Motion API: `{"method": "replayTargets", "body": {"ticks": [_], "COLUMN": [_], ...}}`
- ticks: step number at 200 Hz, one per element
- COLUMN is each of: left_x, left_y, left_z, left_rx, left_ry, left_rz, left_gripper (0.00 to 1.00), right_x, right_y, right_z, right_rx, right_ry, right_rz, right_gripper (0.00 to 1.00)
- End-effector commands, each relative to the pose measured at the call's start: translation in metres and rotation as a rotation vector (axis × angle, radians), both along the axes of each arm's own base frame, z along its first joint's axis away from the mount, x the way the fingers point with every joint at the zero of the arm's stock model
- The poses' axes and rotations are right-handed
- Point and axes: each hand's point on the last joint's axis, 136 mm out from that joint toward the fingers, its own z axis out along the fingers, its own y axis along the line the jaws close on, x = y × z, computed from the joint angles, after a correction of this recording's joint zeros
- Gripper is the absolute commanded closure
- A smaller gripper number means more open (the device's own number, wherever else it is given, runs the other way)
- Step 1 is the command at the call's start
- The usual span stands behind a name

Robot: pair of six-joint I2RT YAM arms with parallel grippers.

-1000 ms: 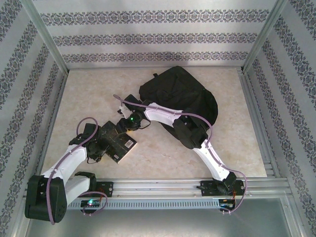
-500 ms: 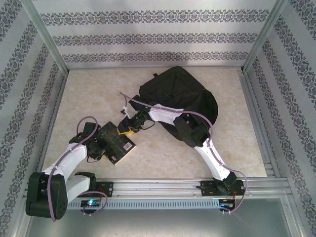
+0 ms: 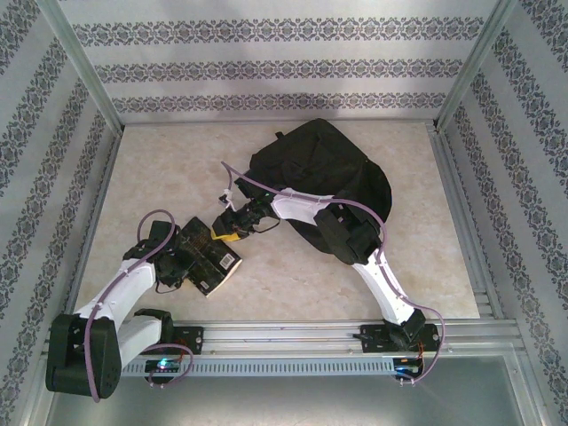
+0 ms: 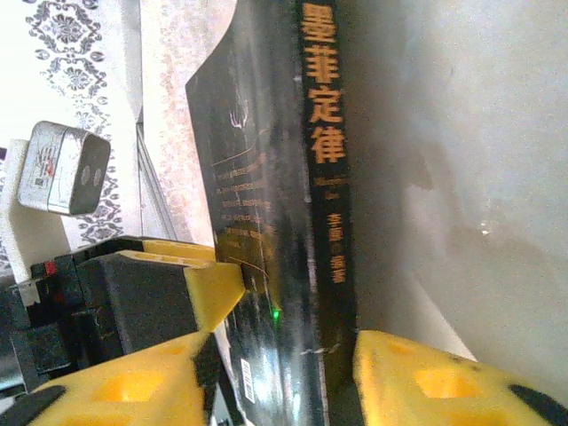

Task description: Pack the student bag

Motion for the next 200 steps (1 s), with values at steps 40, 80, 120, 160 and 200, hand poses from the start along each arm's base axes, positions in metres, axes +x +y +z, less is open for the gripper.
{"method": "replayTargets", "body": {"ticks": [40,80,120,160,200], "left_x": [0.037,0.036,0.034,0.033,0.032], "left_y": [-0.066,-0.067,-0.068,-0.067,-0.068], "left_z": [0.019,0.013,0.008,0.007,0.006], "left_rx": [-0.297,-0.304,-0.315,-0.313,-0.315], "left_ry": [-0.227,-0.216,-0.210,-0.204,-0.201], "left_rz": [-0.198,-0.189,-0.186,-0.185,-0.186], "left_gripper": [0.57,0.57,0.57,0.57,0.56], "right_x": [-0.091,-0.110,-0.115,-0.122,-0.120], "right_y": [0.021,0.022,0.023,0.026,0.024], "right_z": [0.008,-0.003,-0.026,-0.039,-0.042], "right_rx": [0.055,0.042,-0.006,-0.046,-0.080], "right_ry": [0.161,0.182,0.197,0.197,0.147], "right_rz": [0.236,0.281,0.272,0.287,0.282], "right_gripper": [0.71,0.66,0.65,0.65,0.79]}}
